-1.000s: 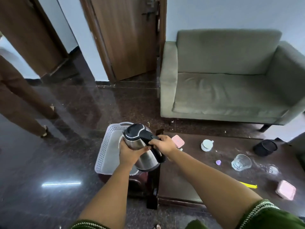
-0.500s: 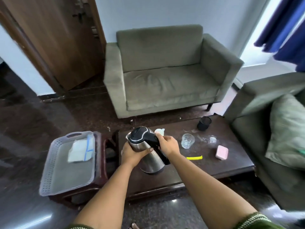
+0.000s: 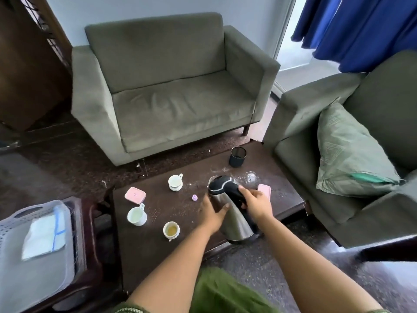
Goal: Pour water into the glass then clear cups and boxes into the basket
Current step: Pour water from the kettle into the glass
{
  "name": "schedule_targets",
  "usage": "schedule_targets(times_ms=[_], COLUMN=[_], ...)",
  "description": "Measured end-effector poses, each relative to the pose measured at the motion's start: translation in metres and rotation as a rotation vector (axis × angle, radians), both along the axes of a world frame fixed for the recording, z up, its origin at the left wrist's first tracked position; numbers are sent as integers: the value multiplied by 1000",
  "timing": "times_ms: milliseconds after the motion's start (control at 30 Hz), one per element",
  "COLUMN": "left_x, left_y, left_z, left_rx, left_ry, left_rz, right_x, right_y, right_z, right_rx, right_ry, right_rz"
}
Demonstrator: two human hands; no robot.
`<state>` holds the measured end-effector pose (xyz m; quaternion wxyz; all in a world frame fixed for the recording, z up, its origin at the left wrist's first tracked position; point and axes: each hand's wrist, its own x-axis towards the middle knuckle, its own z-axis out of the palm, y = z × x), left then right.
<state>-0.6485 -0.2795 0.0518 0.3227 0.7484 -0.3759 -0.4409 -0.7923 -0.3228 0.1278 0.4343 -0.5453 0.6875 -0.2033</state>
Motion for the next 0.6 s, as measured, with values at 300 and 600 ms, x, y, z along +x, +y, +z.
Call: schedule_targets(times_ms=[300,600], left_x=[-31,-33], left_y=[-59,-86], left_z=[-20,-29], left_rx=[139,227], left_ry=[179,305], left_rz=[-66,-9], right_x=[-24,-17], right_y=[-66,-118], right_z=[-40,-67], right_rx=[23,105], right_ry=[120,166], right_rz=[109,244])
